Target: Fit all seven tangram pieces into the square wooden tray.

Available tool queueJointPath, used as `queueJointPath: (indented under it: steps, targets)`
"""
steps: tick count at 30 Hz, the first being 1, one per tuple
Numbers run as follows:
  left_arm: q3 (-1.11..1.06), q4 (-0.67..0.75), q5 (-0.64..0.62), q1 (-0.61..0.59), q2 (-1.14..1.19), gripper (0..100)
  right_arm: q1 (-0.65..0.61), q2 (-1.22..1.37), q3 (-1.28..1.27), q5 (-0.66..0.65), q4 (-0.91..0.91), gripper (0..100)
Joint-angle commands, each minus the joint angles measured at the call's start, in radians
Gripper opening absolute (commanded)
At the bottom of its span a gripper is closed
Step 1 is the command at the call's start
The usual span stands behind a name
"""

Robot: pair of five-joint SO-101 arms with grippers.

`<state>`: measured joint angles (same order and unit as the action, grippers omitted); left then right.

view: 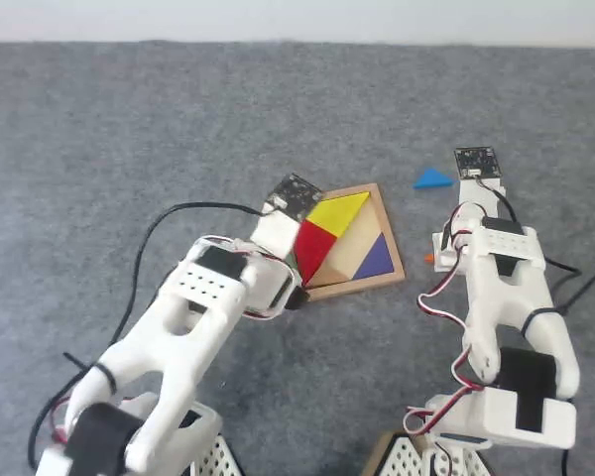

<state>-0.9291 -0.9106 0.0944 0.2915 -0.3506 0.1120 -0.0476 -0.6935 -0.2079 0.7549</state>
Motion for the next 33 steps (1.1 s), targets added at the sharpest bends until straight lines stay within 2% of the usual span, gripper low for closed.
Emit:
queueJointPath:
  steps: [1,7,11,20,26,33]
  targets:
    - [0.012,0.058,0.04,-0.054,-0.028,30,0.007,-0.065,0.008,-0.003,-0.016,16.5]
    - [0.099,0.092,0.138,-0.101,0.17,32,0.007,-0.065,0.008,-0.003,-0.016,16.5]
    - [0.208,0.018,0.186,-0.091,0.281,32,0.008,-0.065,0.008,-0.003,-0.016,16.5]
    - [0.259,-0.012,0.27,-0.075,0.338,29,0.008,-0.065,0.008,-0.003,-0.016,16.5]
    - [0.292,-0.074,0.436,-0.049,0.382,25,0.007,-0.064,0.008,-0.003,-0.016,16.5]
    - [0.367,-0.143,0.454,-0.057,0.456,19,0.005,-0.062,0.006,-0.003,-0.027,16.5]
